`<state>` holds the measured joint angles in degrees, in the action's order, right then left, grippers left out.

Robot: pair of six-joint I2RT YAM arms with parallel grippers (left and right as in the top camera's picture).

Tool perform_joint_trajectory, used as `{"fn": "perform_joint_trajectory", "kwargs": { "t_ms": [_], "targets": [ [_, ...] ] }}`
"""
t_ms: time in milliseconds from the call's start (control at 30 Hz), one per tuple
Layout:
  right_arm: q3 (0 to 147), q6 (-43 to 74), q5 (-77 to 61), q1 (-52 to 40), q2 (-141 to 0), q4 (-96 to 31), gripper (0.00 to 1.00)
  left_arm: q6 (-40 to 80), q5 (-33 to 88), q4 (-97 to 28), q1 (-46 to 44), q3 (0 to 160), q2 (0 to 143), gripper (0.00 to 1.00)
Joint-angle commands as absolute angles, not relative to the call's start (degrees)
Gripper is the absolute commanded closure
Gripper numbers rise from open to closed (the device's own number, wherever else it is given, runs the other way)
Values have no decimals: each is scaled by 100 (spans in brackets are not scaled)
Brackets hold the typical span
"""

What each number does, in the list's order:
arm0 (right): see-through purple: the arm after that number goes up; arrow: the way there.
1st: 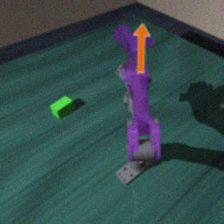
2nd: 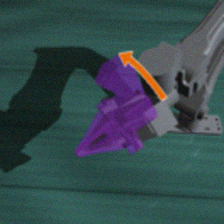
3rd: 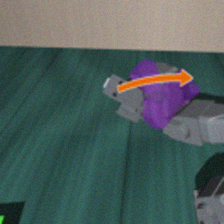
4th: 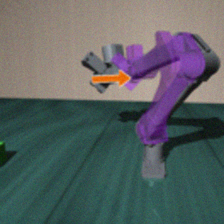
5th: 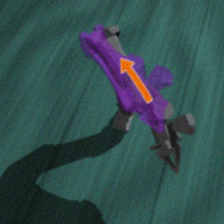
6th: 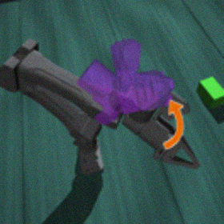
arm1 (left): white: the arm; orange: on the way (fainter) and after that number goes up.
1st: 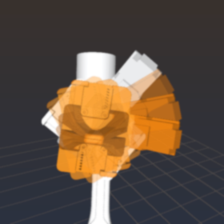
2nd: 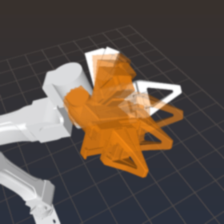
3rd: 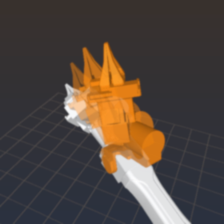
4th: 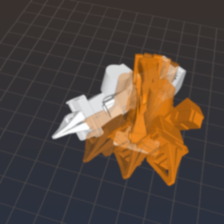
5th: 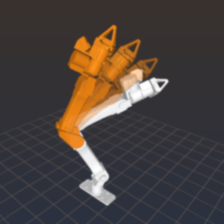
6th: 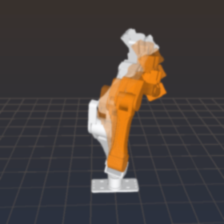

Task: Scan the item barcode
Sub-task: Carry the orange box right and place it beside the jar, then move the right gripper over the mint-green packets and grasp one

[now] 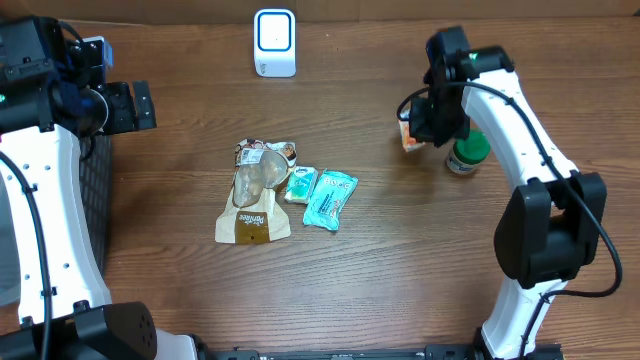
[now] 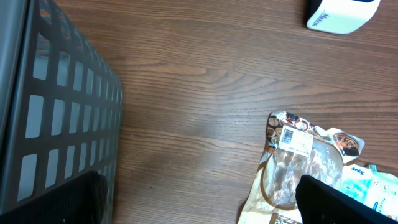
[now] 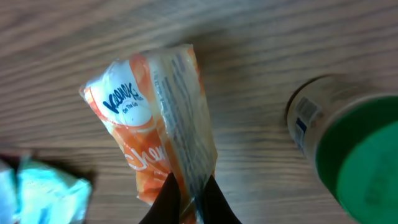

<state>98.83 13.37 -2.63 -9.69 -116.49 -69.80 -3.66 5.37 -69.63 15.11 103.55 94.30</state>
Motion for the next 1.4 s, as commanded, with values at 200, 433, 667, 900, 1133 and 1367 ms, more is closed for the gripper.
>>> {"fn": "perform_joint_trajectory", "kwargs": {
  "t_ms": [200,433,667,900,1133,1367],
  "targets": [
    [9356,1352,75,-694,-11655,-6650,96,-515,537,-6963,1535,10429,9445,1],
    [9356,1352,102,-668,-11655,-6632,81,-515,539,-6963,1535,10429,9445,0],
    [9498,1356,95,-668,-11653,-6628,49,-515,537,-6963,1535,10429,9445,0],
    [10656,1326,-613,-681,-11636,-7609,56,-515,537,-6963,1535,10429,9445,0],
    [11371,980,-934,-880,-11260,-8508,61,-515,539,-6963,1535,10429,9445,1],
    [11238,1225,-1192,-1269,-11069,-8547,48,-515,537,-6963,1535,10429,9445,0]
  ]
}}
